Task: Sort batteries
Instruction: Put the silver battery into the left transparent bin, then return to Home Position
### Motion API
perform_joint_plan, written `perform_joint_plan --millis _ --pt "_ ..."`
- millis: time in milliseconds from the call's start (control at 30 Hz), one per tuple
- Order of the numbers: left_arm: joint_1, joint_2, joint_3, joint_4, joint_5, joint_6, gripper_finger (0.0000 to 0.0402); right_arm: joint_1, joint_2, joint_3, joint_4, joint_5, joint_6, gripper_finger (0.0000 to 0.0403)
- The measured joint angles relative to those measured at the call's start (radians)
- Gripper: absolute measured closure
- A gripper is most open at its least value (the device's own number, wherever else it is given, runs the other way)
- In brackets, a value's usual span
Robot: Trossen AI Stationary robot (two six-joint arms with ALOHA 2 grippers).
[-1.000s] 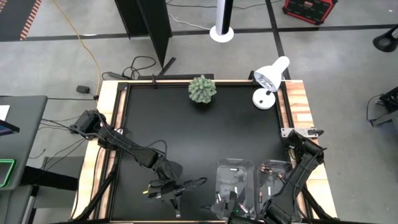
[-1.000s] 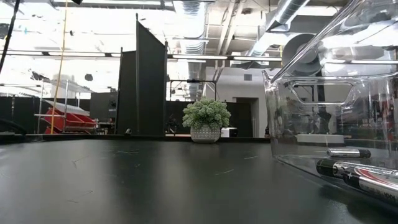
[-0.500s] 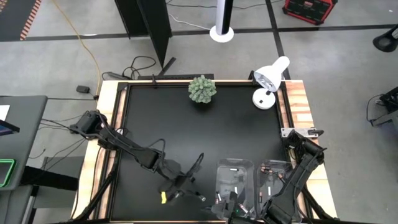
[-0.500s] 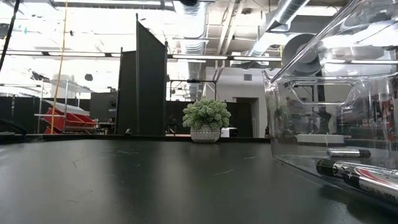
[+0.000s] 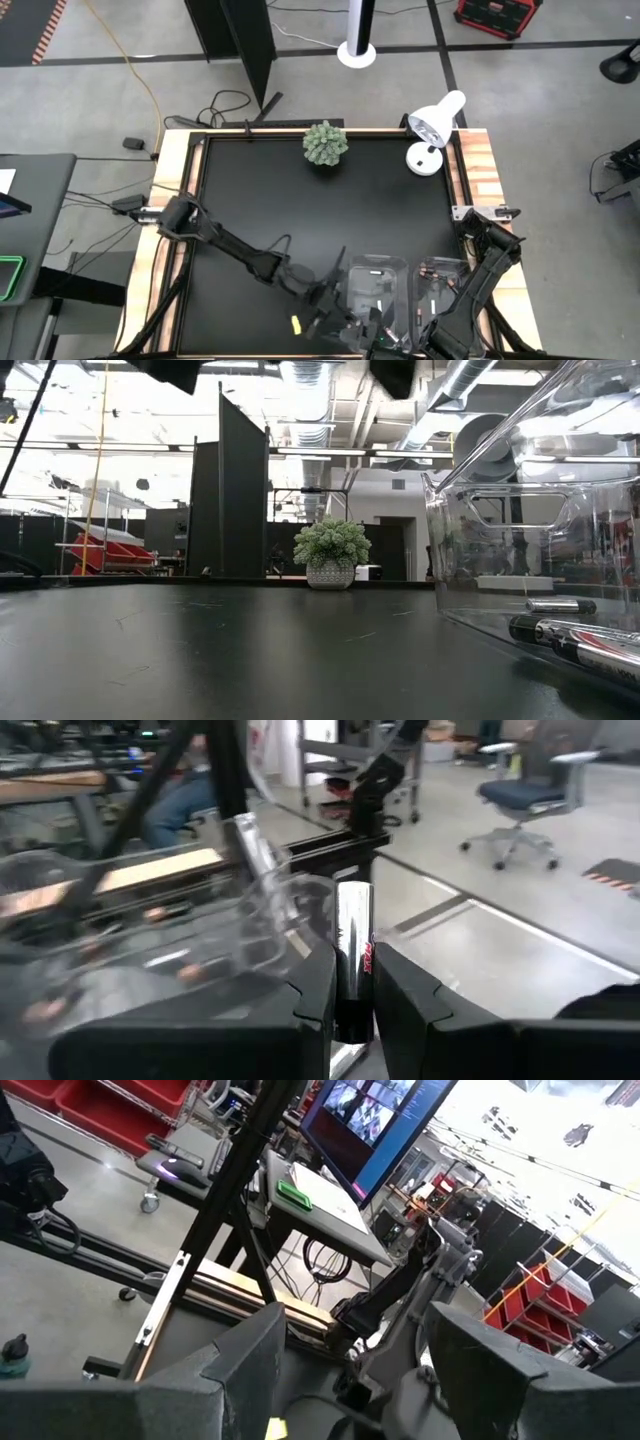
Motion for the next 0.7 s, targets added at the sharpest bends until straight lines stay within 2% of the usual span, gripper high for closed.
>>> perform_joint_plan --millis 400,700 --pt "0.0 0.232 0.388 -0.357 0.157 -0.043 0.0355 0.001 0.0 0.0 -0.011 0.0 0.0 0.0143" --pt "-0.001 0.255 0.43 -0.396 0.172 -0.04 0.0295 0.001 0.0 0.0 -0.012 0.0 0.0 0.0143"
